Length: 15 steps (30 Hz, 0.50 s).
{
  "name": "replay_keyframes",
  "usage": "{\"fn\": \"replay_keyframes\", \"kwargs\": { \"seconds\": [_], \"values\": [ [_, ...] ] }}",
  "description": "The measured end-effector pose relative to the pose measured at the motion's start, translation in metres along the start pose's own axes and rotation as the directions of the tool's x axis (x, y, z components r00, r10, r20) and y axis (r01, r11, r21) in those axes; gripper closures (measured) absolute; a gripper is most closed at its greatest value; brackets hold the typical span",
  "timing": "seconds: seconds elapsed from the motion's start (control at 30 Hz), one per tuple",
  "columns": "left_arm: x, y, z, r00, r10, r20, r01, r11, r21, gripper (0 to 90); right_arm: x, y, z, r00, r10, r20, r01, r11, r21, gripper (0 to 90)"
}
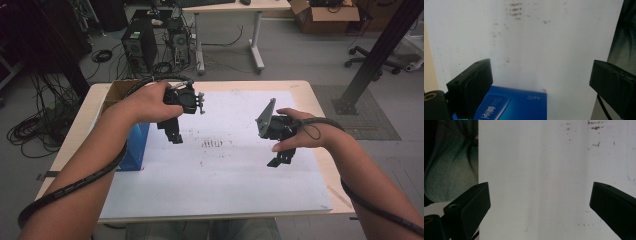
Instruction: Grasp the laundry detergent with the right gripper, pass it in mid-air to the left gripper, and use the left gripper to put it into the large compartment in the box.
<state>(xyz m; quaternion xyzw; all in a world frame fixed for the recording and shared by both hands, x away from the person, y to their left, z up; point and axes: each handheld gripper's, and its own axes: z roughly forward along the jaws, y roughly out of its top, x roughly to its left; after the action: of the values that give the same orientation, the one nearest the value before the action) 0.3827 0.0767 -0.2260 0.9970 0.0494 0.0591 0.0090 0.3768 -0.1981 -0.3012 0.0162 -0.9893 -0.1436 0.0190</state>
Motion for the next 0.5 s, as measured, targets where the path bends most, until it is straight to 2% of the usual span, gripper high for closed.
{"fn": "replay_keyframes", "kwargs": {
  "seconds": [0.27,0.5],
  "values": [
    [0.0049,-0.0009,0.0043,1.0000,-0.004,0.003,0.004,0.9999,0.014,5.3,-0.0070,-0.0023,-0.0018,1.0000,0.002,-0.002,-0.002,1.000,0.011,3.2],
    [0.0039,-0.0026,0.0069,1.0000,-0.009,0.002,0.009,0.9997,0.024,5.0,-0.0065,-0.0011,-0.0015,1.0000,0.001,-0.004,-0.001,1.000,0.013,3.3]
  ]
}}
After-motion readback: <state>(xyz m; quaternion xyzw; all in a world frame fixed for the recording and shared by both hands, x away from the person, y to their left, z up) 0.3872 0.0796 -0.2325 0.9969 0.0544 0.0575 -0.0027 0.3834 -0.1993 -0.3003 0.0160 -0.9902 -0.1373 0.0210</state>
